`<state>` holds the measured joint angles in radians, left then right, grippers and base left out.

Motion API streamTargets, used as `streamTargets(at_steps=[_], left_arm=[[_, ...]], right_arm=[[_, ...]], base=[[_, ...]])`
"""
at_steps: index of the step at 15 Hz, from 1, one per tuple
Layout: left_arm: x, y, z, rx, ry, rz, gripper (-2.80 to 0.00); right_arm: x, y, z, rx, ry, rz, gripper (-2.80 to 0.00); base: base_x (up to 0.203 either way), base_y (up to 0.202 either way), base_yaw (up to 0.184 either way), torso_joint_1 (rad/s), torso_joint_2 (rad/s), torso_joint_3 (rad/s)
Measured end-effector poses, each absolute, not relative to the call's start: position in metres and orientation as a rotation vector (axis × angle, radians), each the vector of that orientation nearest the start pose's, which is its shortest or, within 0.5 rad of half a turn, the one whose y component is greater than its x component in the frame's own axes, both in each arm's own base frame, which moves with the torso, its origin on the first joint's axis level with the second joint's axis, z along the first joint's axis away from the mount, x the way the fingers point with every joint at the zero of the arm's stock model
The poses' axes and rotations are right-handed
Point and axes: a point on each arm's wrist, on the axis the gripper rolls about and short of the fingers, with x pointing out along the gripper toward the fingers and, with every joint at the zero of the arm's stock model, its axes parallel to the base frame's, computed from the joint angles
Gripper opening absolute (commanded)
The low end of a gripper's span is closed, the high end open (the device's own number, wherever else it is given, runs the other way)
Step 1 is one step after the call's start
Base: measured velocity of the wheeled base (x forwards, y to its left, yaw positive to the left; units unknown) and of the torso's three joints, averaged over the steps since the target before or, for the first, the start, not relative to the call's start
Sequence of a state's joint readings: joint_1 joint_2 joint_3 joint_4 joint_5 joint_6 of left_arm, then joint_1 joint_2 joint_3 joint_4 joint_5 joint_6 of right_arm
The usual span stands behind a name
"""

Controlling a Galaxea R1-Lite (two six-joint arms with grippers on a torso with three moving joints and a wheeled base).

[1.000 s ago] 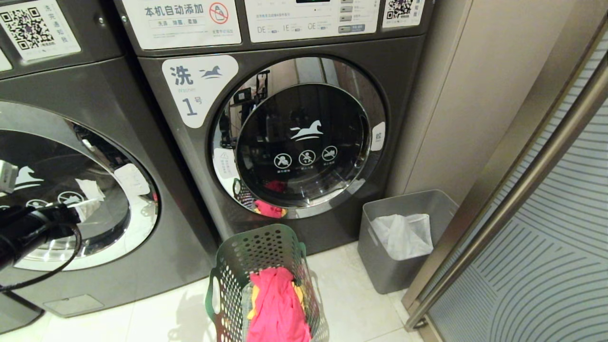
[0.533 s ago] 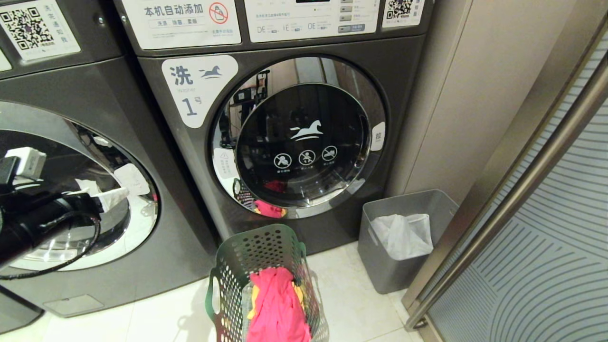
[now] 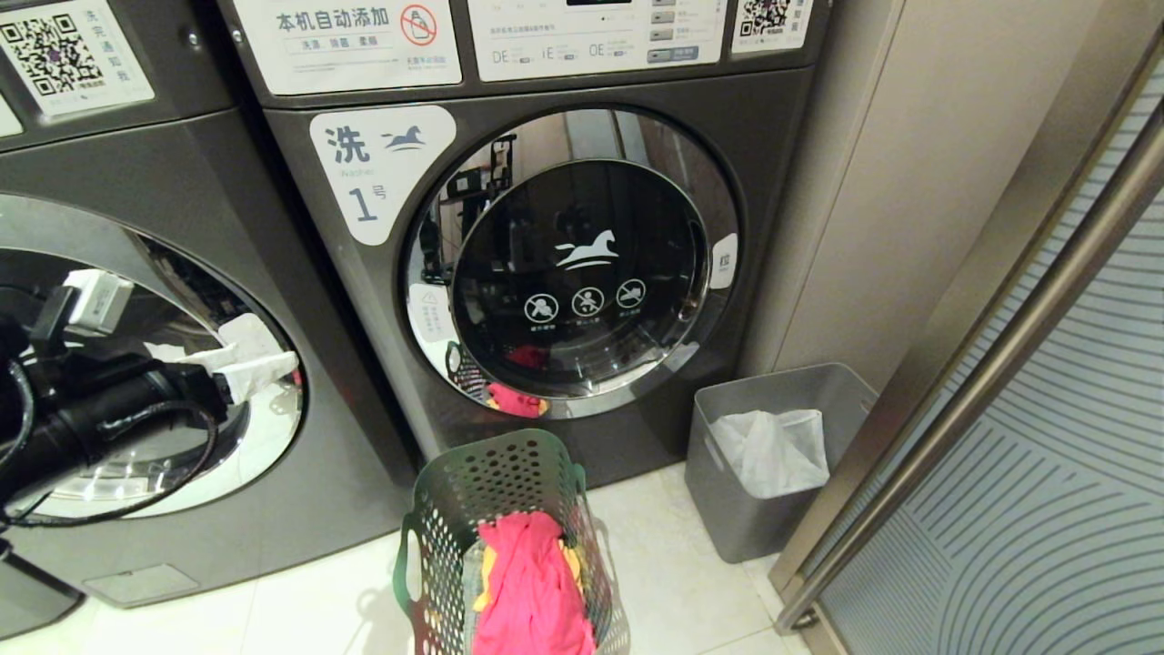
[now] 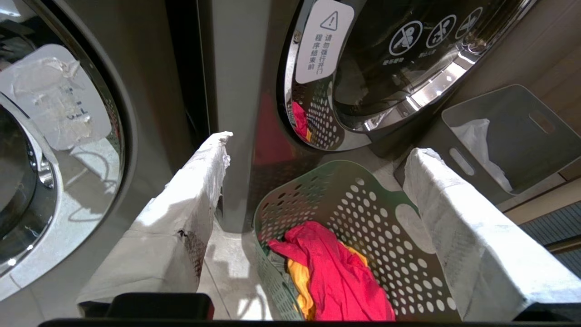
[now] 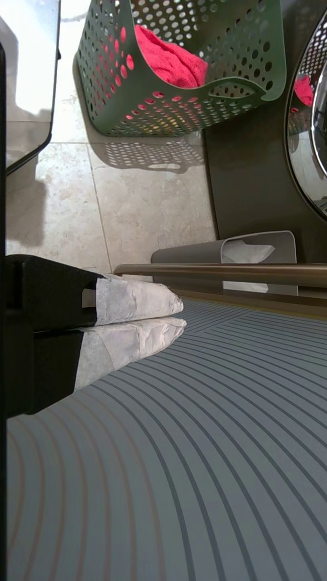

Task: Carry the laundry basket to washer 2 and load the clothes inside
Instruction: Open the lid of the washing machine

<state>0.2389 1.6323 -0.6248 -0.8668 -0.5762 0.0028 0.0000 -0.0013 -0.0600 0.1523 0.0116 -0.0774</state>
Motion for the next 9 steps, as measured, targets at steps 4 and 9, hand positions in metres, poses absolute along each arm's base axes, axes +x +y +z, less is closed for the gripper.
streamTargets(at_steps=[4,9], left_arm=[[0.281,0.055,0.181,-0.042,0.112,-0.339,0.00],[0.299,0.063,0.170,-0.009,0.136,-0.279,0.00]], right_arm=[[-0.028,0.000,0.076,-0.077,0.091,0.015,-2.80],[-0.028,0.000,0.076,-0.077,0.091,0.015,-2.80]], base=[[0.000,0.000,0.000,0.000,0.00,0.000],[0.000,0.000,0.000,0.000,0.00,0.000]])
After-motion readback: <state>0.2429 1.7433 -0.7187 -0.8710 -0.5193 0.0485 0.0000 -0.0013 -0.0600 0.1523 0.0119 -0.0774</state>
